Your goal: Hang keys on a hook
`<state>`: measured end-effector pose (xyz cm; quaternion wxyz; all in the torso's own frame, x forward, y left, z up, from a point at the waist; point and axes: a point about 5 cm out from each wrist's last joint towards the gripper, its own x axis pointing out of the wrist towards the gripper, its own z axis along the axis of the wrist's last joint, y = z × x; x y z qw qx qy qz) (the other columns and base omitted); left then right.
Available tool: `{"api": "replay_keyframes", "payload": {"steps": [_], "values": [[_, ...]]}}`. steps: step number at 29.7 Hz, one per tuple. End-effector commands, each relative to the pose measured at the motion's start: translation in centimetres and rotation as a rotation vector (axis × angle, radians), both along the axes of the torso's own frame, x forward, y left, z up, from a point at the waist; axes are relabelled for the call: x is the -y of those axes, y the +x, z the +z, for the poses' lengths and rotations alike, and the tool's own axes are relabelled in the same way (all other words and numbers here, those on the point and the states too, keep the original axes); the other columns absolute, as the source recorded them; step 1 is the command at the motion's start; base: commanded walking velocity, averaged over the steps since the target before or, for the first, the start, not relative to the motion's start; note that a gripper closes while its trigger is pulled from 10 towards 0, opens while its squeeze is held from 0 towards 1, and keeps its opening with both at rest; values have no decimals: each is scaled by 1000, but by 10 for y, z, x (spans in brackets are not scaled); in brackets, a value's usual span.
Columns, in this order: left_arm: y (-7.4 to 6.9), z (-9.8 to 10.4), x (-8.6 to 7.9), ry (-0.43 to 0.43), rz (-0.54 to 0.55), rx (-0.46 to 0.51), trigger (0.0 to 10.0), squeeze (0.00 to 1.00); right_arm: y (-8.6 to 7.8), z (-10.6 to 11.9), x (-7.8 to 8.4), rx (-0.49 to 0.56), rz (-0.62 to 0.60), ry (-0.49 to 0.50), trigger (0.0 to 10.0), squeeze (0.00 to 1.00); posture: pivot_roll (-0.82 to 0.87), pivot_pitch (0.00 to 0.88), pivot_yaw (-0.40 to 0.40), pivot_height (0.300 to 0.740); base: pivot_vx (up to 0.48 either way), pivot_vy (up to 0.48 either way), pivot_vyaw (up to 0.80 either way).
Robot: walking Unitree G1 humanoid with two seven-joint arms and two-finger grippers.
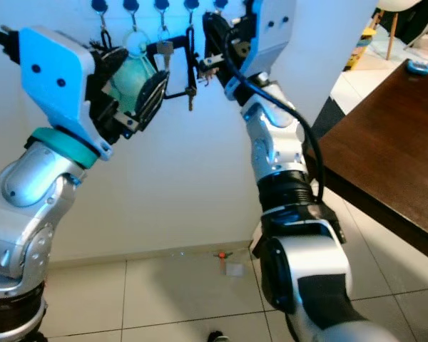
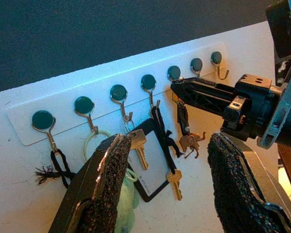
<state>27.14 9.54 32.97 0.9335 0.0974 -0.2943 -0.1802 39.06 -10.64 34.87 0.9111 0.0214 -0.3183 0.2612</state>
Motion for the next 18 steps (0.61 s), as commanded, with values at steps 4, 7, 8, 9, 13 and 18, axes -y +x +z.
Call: {"api": "replay_keyframes", "payload": {"steps": [4,7,8,9,13,18], "values": [[-1,0,1,14,-4,1,10000,0,0,-1,0,-6,10,13,10000,0,11,103,80,740,0,0,0],[-1,0,1,14,-4,-1,10000,0,0,-2,0,-12,13,15,10000,0,11,107,81,740,0,0,0],[-1,0,1,14,-4,-1,10000,0,0,-2,0,-12,13,15,10000,0,11,107,81,740,0,0,0],[-1,0,1,14,-4,-1,10000,0,0,-2,0,-12,13,15,10000,0,11,107,81,740,0,0,0],[-1,0,1,15,-3,-2,10000,0,1,-4,0,-18,15,17,10000,0,12,110,81,740,0,0,0],[0,0,1,14,-2,-2,10000,0,2,-3,3,-40,29,62,10000,0,13,113,81,740,0,0,0]]}}
